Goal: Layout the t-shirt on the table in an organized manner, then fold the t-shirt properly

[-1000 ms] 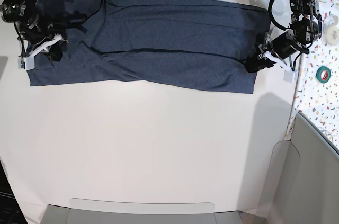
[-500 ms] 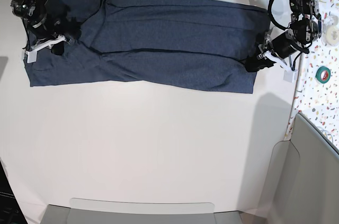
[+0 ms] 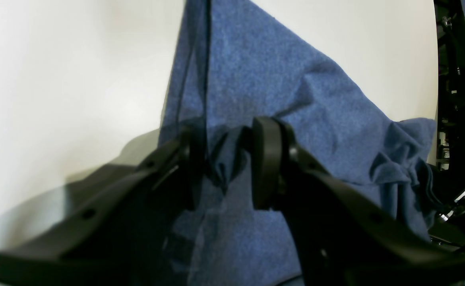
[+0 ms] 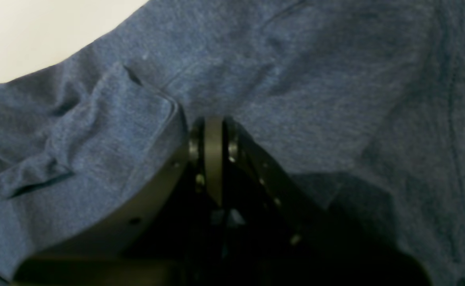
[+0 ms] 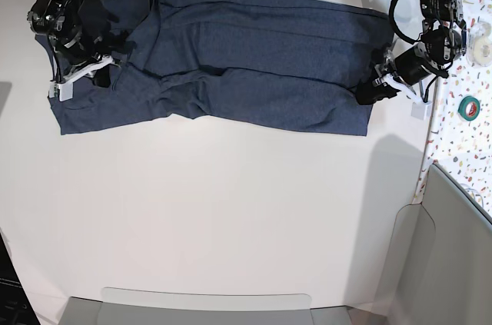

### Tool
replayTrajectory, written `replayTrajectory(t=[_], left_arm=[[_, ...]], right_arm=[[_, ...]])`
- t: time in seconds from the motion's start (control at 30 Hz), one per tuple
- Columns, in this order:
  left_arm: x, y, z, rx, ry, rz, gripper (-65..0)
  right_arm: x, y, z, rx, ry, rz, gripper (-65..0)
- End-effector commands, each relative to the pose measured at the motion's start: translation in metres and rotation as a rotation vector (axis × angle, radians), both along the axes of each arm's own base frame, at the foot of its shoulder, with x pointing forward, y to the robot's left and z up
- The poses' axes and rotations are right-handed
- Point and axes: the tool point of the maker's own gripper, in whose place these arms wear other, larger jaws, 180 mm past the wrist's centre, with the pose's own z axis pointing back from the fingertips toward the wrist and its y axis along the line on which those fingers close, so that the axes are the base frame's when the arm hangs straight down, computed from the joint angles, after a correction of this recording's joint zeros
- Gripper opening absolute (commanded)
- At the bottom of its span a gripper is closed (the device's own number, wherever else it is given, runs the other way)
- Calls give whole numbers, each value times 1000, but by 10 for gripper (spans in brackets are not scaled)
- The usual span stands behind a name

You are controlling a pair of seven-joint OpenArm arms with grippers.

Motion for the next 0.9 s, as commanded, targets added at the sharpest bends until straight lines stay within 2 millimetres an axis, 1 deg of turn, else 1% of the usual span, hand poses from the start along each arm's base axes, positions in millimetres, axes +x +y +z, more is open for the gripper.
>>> replayTrajectory(t=[0.0, 0.13, 0.23, 0.4, 0.5, 0.6, 0.67, 0.73, 0.83, 0.87], left_arm=[[1, 6, 2, 27, 3, -6, -451], [1, 6, 2, 27, 3, -6, -451], [1, 7, 2, 28, 4, -4, -451], [1, 7, 2, 28, 4, -4, -451], [1, 7, 2, 28, 5, -6, -451], [1, 7, 2, 28, 3, -3, -451], [1, 8, 2, 28, 2, -2, -451], [1, 8, 2, 28, 2, -2, -451], [1, 8, 2, 28, 2, -2, -451], [1, 8, 2, 28, 2, -2, -451]], right_arm=[[-7, 4, -5, -9, 45, 32, -646], [-6, 0, 5, -41, 24, 43, -646], [-2, -5, 23, -87, -18, 56, -646], [0, -5, 41, -129, -63, 69, -646], [1, 0, 42, -123, -67, 76, -646], [6, 16, 41, -110, -71, 126, -646], [8, 24, 40, -104, -71, 148, -646], [8, 27, 39, -96, -74, 147, -645], [15, 28, 44, -94, -93, 147, -640], [17, 28, 47, -96, -101, 147, -624]])
